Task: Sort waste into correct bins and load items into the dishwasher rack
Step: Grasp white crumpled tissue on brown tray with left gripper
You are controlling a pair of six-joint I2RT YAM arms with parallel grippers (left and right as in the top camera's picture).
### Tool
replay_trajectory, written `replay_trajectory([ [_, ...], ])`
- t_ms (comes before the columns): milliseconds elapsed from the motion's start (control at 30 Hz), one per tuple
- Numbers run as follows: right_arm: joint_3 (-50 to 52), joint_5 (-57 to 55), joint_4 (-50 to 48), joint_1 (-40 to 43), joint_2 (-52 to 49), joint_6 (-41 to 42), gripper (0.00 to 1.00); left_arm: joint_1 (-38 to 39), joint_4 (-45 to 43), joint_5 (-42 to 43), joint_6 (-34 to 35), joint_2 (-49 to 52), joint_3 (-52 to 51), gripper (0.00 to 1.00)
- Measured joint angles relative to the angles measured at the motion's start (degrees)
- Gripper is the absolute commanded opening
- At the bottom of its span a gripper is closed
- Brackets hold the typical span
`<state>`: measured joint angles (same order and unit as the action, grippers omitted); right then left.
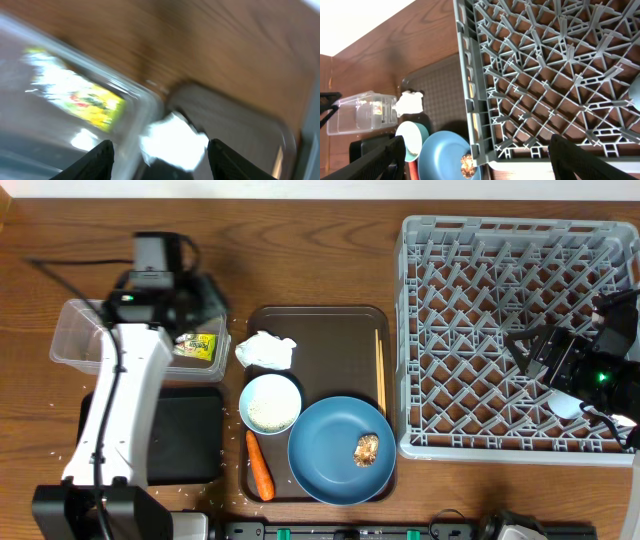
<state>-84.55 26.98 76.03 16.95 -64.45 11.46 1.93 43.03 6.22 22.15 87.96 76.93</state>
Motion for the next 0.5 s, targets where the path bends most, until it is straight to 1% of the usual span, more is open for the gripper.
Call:
replay_trajectory([
  [100, 0.0, -0.02, 0.0, 0.0, 0.0, 0.0, 0.86, 6.27, 0.63, -0.02, -5.6, 0.92, 0.02, 0.66],
  [267, 0.0, -0.02, 0.02, 0.0, 0.0, 0.0, 0.86, 12.81, 0.66, -2.21, -9.31, 5.95, 0.02, 0.68],
  [500, 0.0, 0.0, 0.61, 0.0, 0.0, 0.0, 0.87, 14.58, -0.46, -4.07, -10.67, 17.55, 0.02, 0.68],
])
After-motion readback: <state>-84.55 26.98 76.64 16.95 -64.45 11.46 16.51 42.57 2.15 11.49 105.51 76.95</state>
